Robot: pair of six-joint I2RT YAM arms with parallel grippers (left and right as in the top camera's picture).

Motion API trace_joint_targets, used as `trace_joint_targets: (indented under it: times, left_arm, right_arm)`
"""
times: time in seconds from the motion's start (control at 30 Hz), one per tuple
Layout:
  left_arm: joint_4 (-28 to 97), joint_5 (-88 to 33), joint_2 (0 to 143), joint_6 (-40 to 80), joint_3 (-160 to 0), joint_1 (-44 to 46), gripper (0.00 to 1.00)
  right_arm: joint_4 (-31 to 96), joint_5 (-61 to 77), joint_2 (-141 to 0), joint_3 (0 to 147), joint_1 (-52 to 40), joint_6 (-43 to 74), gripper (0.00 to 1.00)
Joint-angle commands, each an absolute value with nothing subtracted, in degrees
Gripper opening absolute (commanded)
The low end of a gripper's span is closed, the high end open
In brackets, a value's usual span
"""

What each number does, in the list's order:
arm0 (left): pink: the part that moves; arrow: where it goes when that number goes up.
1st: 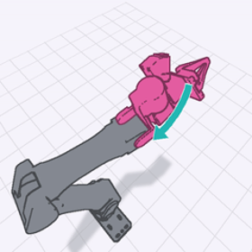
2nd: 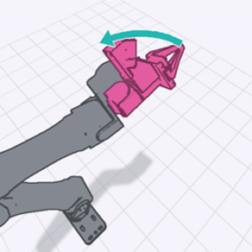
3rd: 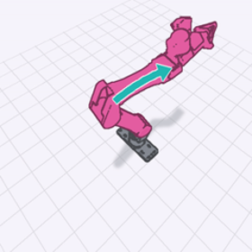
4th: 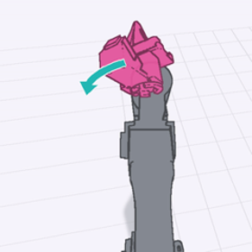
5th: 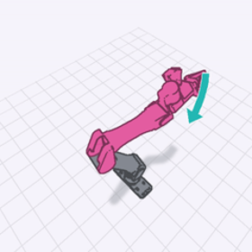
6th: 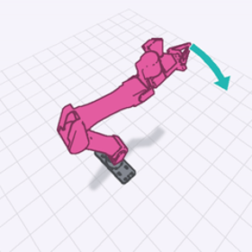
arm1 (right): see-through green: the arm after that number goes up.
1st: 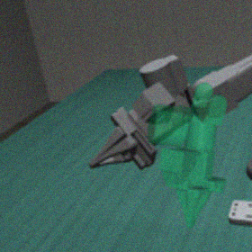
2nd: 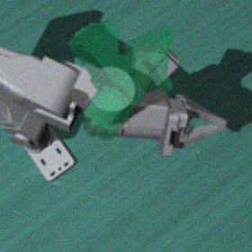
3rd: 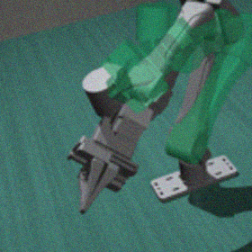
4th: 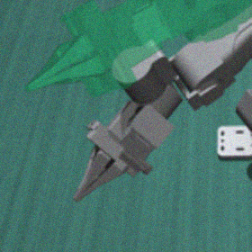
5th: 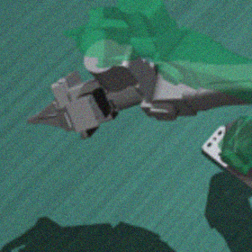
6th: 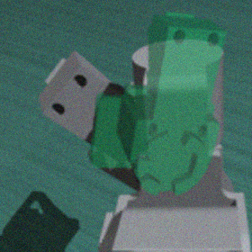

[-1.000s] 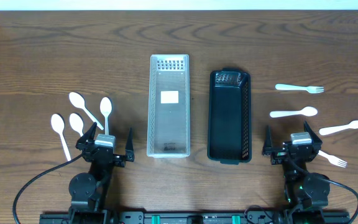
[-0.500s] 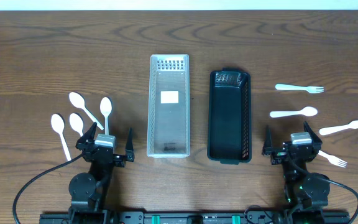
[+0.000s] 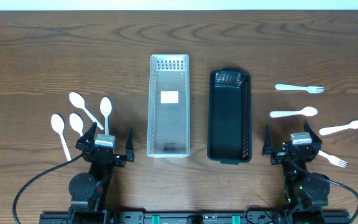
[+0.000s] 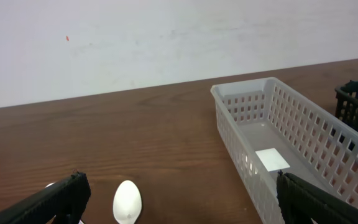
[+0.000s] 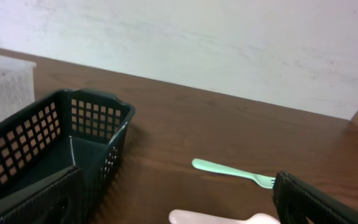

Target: Pack container

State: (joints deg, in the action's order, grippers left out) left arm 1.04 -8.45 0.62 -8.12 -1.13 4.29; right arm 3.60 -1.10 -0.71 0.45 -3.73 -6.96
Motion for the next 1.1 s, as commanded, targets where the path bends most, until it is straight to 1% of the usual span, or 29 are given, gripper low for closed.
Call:
trace_joint_targets:
  times: [0.0, 0.13, 0.27, 0.4, 0.57, 0.77, 0.83, 0.9, 0.97, 1.07]
  left_arm:
    - [2.48, -9.63, 0.23, -2.42, -0.71, 4.47, 0.98]
    - [3.73, -9.63, 1.83, 8.54, -5.08, 4.47, 0.98]
    - [5.21, -8.62, 8.84, 9.30, -14.20, 4.47, 0.98]
    - [8.95, -5.87, 21.21, 7.92, -25.80, 4.47, 0.98]
    - [18.35, -5.74, 39.90, 7.60, -41.82, 4.47, 0.98]
    - [37.08, -5.76, 61.71, 7.57, -59.92, 4.43, 0.98]
    - [40.36, -5.76, 67.18, 7.57, -62.89, 4.43, 0.98]
    - [40.95, -5.76, 71.09, 7.62, -63.33, 4.43, 0.98]
    - [41.30, -5.82, 74.39, 7.64, -63.31, 4.43, 0.98]
    - [42.22, -5.98, 78.63, 7.81, -63.26, 4.43, 0.98]
  right_arm:
    - [2.66, -1.21, -0.34, 0.32, -4.10, 0.75, 0.99]
    - [1.96, -1.06, -0.38, 0.93, -4.10, 11.60, 0.99]
    - [2.72, -2.94, -1.91, 5.80, -3.95, 12.10, 0.99]
    - [5.48, -4.45, -9.17, 13.56, -2.81, 11.55, 0.99]
    - [11.29, -4.05, -24.69, 26.57, -2.13, 11.51, 0.99]
    - [31.27, -2.90, -49.52, 48.40, -2.04, 10.72, 0.99]
    - [39.11, -2.74, -58.26, 55.79, -2.04, 10.46, 0.99]
    - [44.10, -2.76, -64.95, 60.77, -2.04, 10.39, 0.99]
    - [46.04, -2.76, -71.50, 64.07, -2.04, 10.39, 0.99]
    - [45.87, -2.57, -78.87, 64.79, -2.07, 10.41, 0.99]
